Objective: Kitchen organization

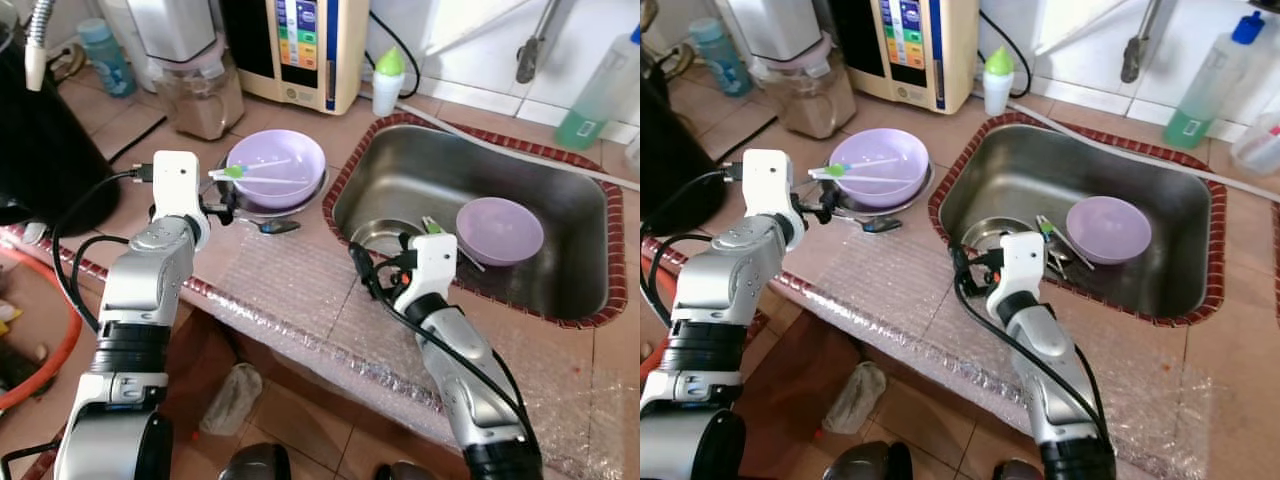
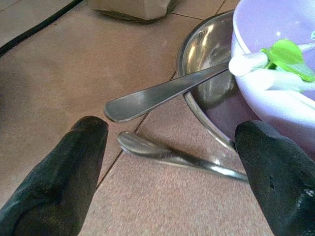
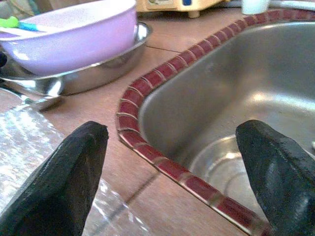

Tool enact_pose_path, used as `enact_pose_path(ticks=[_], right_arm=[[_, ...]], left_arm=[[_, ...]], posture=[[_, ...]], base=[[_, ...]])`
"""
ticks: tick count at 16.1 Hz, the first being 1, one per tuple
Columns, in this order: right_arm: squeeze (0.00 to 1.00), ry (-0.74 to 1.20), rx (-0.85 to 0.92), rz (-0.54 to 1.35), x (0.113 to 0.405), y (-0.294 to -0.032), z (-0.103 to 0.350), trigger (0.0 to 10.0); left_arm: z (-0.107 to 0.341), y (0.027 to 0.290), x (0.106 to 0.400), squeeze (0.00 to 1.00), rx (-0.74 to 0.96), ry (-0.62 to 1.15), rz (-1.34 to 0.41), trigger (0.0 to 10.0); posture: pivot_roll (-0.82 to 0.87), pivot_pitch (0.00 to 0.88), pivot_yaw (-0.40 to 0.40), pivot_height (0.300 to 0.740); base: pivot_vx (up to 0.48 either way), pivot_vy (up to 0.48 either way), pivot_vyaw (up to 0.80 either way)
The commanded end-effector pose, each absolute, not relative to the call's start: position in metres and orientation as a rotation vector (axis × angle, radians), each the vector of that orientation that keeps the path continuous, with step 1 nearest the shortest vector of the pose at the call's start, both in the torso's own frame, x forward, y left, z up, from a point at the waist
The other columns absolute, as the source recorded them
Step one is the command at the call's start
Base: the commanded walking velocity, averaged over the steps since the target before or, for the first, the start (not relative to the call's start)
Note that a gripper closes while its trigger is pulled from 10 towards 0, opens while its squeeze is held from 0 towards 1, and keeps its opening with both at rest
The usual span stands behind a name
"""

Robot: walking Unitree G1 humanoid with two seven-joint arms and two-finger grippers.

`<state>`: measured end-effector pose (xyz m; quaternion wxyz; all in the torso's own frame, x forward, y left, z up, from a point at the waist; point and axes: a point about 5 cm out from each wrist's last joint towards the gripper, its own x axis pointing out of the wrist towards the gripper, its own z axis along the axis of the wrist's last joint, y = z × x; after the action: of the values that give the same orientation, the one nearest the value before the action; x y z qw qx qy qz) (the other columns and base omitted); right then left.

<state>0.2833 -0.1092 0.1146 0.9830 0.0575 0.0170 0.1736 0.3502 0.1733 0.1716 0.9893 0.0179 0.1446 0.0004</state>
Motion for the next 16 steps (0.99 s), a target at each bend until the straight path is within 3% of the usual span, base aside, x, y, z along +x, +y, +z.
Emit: enact_pose_path(ticks=[1,7,14,16], right_arm=[[0.00,0.045,0.118,0.351,0.284,-0.108,0.111,10.0],[0.00,0.039,0.119,0.356,0.286,-0.107,0.110,10.0],[0.00,0.034,0.106,0.373,0.293,-0.107,0.111,10.0],[0.00,0.031,0.102,0.383,0.294,-0.107,0.112,10.0]], left_arm=[[0.172,0.177,0.346,0.00,0.049,0.298,0.010,10.0],[0.177,0.161,0.330,0.00,0.064,0.269,-0.043,10.0],[0.183,0.146,0.297,0.00,0.043,0.036,-0.101,10.0],[0.187,0.144,0.299,0.00,-0.072,-0.017,-0.094,10.0]], posture=[[0.09,0.071,0.098,0.740],[0.09,0.063,0.090,0.740],[0.10,0.054,0.053,0.740],[0.10,0.053,0.047,0.740]], base=[[0.000,0.000,0.00],[0.000,0.000,0.00],[0.000,0.000,0.00],[0.000,0.000,0.00]])
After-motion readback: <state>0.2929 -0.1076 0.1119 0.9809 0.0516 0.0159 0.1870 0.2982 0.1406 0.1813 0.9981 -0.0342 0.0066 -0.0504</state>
